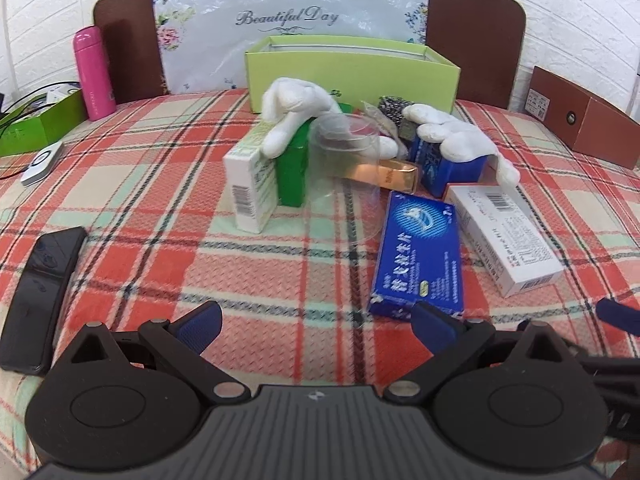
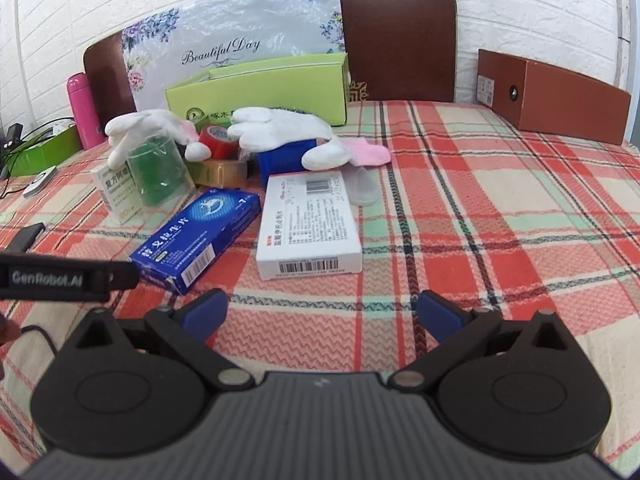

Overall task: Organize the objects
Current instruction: 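Reach both tools toward the blue and white medicine boxes, then grasp the blue tablet box with left tool while right tool grasps the white box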

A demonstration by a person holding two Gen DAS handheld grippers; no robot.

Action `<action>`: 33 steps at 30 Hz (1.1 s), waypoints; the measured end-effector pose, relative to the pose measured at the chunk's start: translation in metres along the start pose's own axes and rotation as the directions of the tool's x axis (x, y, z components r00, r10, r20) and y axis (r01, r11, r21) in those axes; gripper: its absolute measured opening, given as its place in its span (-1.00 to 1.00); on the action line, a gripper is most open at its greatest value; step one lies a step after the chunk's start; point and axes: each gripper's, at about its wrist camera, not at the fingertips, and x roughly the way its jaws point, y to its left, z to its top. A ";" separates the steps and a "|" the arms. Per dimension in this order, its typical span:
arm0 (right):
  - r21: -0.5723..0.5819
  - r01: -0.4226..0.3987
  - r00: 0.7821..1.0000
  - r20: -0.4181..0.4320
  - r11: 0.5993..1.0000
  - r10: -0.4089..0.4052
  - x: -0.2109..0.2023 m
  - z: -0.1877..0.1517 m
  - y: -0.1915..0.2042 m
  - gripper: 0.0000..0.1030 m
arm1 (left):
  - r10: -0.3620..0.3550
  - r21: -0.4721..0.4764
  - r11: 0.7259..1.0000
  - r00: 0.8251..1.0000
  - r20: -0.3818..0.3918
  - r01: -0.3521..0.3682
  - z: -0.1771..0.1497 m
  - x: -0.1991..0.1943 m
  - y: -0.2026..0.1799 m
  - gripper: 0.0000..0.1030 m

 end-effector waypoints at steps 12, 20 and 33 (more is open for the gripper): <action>-0.041 -0.031 0.999 0.008 0.999 0.031 0.011 0.008 -0.005 1.00 | -0.137 0.045 0.989 0.991 -0.005 0.137 0.025 0.032 -0.030 0.85; -0.148 -0.035 0.999 0.023 0.988 0.039 0.035 0.027 0.011 0.83 | -0.223 0.038 0.974 0.975 -0.009 0.224 0.018 0.029 -0.008 0.23; -0.175 -0.166 0.985 -0.064 0.970 0.157 0.001 0.002 0.012 0.46 | -0.271 0.083 0.957 0.959 -0.077 0.277 -0.010 -0.003 0.018 0.24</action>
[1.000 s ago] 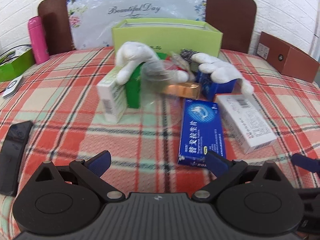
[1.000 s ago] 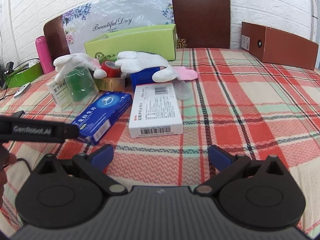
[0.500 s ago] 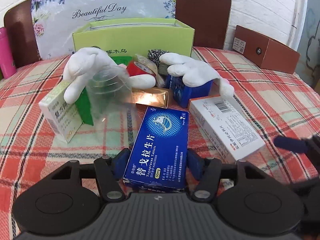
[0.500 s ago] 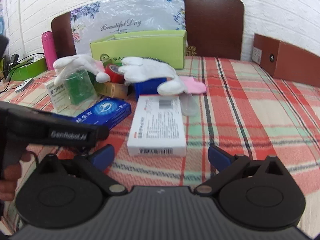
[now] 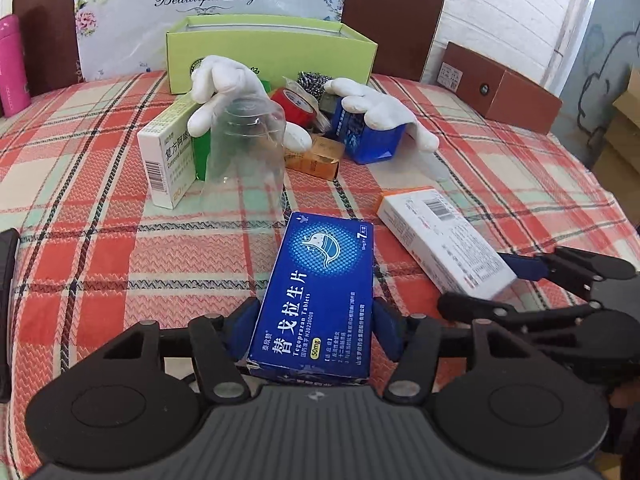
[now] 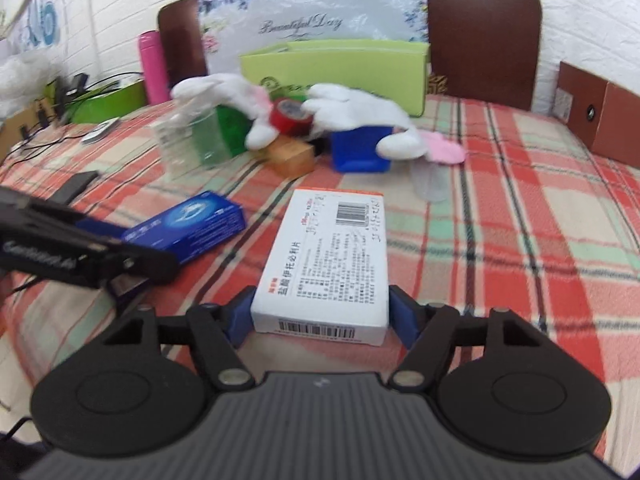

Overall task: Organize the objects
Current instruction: 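Grasp the blue tablet box with left tool while right tool grasps the white box, then carry both boxes into the lime-green box and open both tools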

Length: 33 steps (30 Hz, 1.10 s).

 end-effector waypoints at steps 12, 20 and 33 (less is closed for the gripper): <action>0.009 0.064 0.997 0.030 0.998 -0.064 0.017 0.006 0.008 0.28 | 0.013 0.025 1.000 0.999 0.035 -0.014 0.003 0.008 -0.004 0.18; 0.033 -0.033 0.996 0.088 0.999 0.030 -0.011 0.019 0.004 0.27 | -0.101 -0.020 0.994 0.983 0.151 0.105 0.020 -0.035 0.005 0.16; 0.003 -0.084 0.965 0.249 0.996 0.081 -0.004 0.121 -0.015 0.27 | -0.036 -0.047 0.997 0.929 0.367 0.058 0.112 -0.062 0.033 0.16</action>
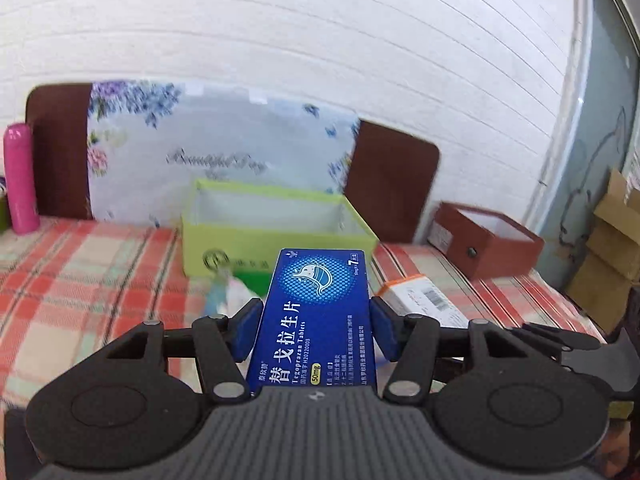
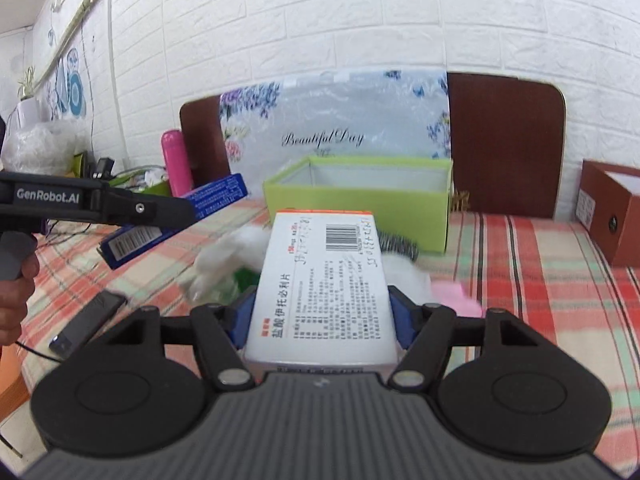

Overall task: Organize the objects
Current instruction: 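Carry both boxes into the lime-green box and open both tools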

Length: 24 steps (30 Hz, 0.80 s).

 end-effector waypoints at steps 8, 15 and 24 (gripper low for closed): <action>0.014 0.072 0.997 0.026 0.997 -0.072 0.107 0.063 -0.030 0.27 | 0.071 -0.035 0.997 0.996 0.049 -0.069 0.069 0.090 0.031 0.16; 0.046 0.153 0.988 -0.016 0.987 -0.152 0.203 0.097 -0.051 0.28 | 0.100 -0.054 0.994 0.995 0.021 -0.099 0.104 0.169 0.056 0.16; 0.082 0.149 0.979 -0.153 0.985 -0.136 0.288 0.099 -0.072 0.28 | 0.124 -0.066 0.990 0.991 -0.051 -0.128 0.102 0.232 0.085 0.25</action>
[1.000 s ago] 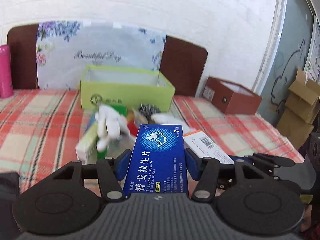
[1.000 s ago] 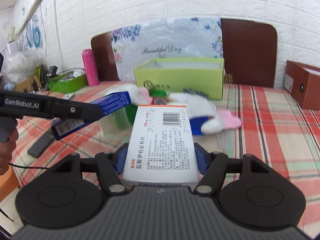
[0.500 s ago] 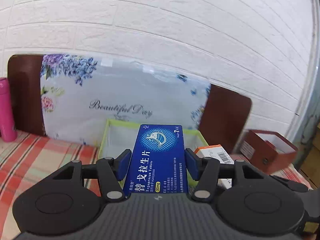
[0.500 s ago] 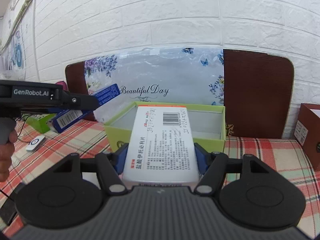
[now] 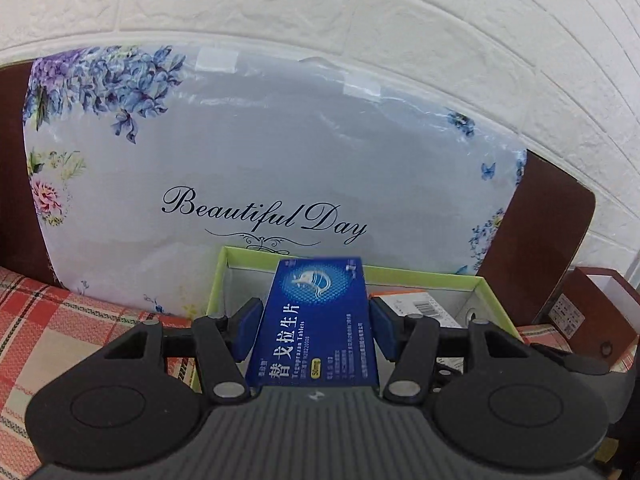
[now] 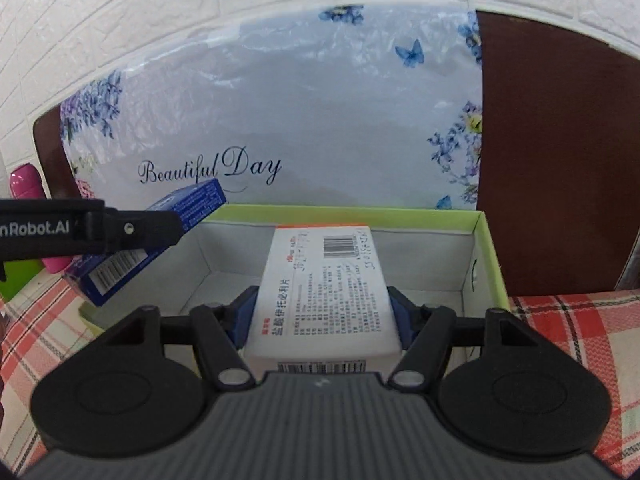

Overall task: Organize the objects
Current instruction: 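Carry both boxes into the lime-green box and open both tools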

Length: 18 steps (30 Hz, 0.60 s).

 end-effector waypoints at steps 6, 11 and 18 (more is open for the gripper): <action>0.017 -0.017 0.999 -0.032 1.000 0.018 0.008 -0.006 -0.007 0.74 | 0.014 -0.031 0.999 0.999 -0.040 -0.016 -0.008 0.013 0.016 0.74; 0.026 -0.008 0.996 0.089 1.000 0.005 -0.042 0.002 -0.014 0.97 | 0.023 -0.059 0.998 1.000 0.010 -0.023 -0.003 -0.022 0.014 0.74; 0.026 -0.021 0.968 0.251 0.999 0.014 -0.142 0.001 -0.013 1.00 | 0.010 -0.035 0.999 0.989 0.144 -0.005 -0.006 -0.111 -0.011 0.76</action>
